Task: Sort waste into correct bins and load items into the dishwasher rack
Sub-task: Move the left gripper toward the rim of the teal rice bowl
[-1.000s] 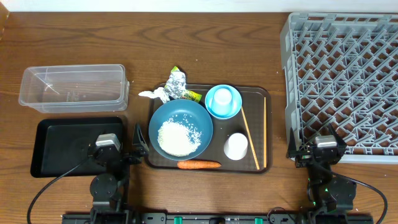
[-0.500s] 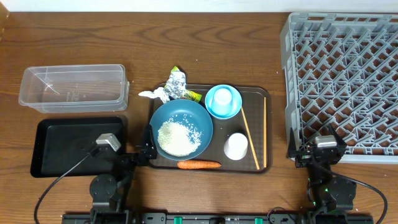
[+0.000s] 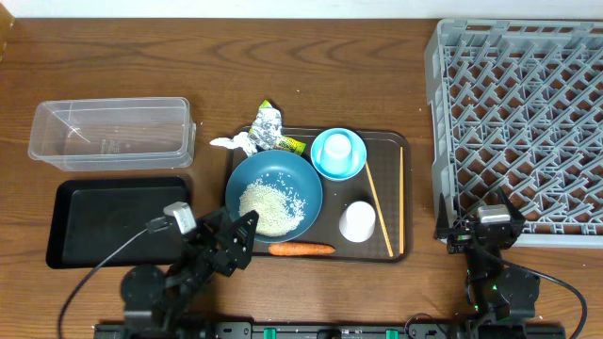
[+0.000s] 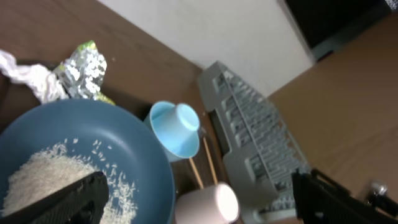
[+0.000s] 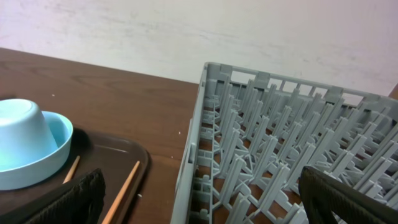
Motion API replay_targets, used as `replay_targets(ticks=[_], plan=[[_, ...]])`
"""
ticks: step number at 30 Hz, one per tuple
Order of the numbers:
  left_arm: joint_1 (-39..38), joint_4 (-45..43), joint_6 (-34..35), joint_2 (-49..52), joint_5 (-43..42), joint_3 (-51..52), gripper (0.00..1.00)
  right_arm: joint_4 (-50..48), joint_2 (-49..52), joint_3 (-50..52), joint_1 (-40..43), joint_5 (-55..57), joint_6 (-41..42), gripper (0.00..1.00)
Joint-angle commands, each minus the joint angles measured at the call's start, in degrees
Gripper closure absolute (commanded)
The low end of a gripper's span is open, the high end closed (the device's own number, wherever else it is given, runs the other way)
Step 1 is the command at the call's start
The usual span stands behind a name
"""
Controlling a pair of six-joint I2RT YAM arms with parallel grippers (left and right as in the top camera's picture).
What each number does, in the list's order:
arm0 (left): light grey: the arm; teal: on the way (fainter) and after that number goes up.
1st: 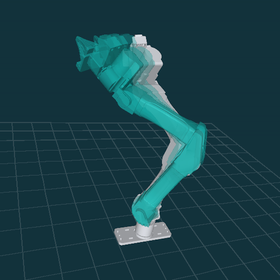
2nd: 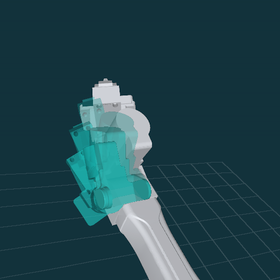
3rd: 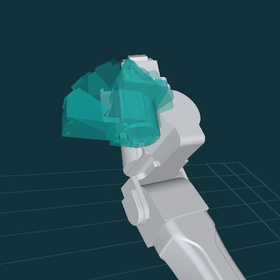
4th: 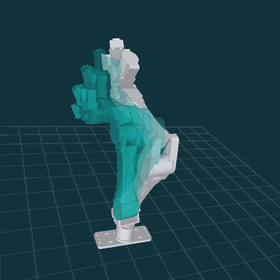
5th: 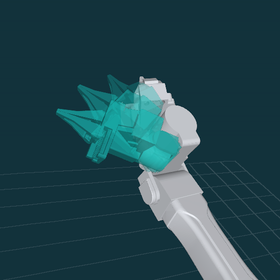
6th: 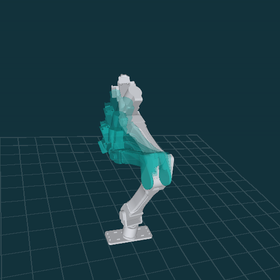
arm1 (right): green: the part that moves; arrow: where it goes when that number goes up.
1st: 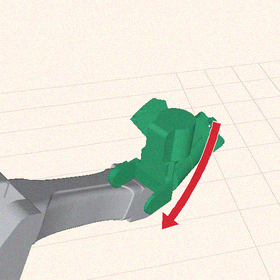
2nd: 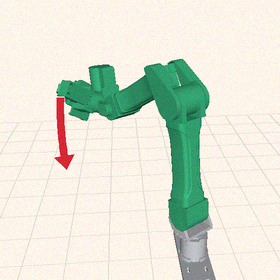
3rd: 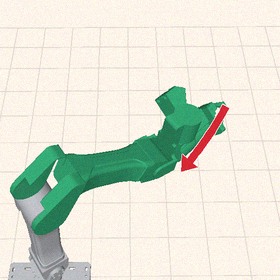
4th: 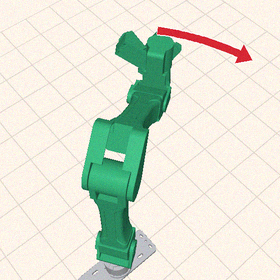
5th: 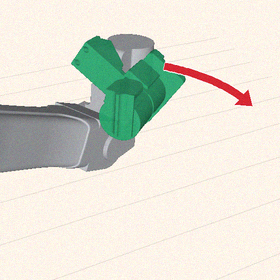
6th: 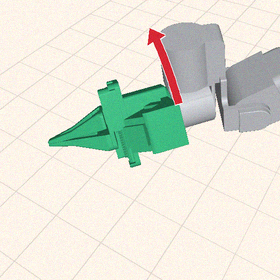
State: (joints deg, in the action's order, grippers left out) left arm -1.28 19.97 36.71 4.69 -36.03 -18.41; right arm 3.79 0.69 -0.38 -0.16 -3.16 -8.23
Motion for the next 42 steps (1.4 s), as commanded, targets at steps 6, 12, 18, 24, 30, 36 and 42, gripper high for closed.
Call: replay_targets(ticks=[6,12,18,24,30,36,42], plan=[[0.2,23.0,-6.7,16.9,1.1,-27.0,0.02,0.3,-0.4,0.1,0.5,0.2,-0.9,0.01],[0.2,24.4,-2.6,24.3,-8.0,-33.2,0.02,0.3,-0.4,0.1,0.5,0.2,-0.9,0.01],[0.2,24.2,-1.3,24.8,-10.1,-33.3,0.02,0.3,-0.4,0.1,0.5,0.2,-0.9,0.01],[0.2,29.2,-1.3,26.1,-7.8,-36.4,0.02,0.3,-0.4,0.1,0.5,0.2,-0.9,0.01],[0.2,47.3,-8.0,34.7,3.9,-45.9,0.02,0.3,-0.4,0.1,0.5,0.2,-0.9,0.01],[0.2,55.8,-8.9,43.3,11.1,-50.0,0.02,0.3,-0.4,0.1,0.5,0.2,-0.9,0.01],[0.2,55.9,-6.5,48.7,11.0,-50.0,0.02,0.3,-0.4,0.1,0.5,0.2,-0.9,0.01]])
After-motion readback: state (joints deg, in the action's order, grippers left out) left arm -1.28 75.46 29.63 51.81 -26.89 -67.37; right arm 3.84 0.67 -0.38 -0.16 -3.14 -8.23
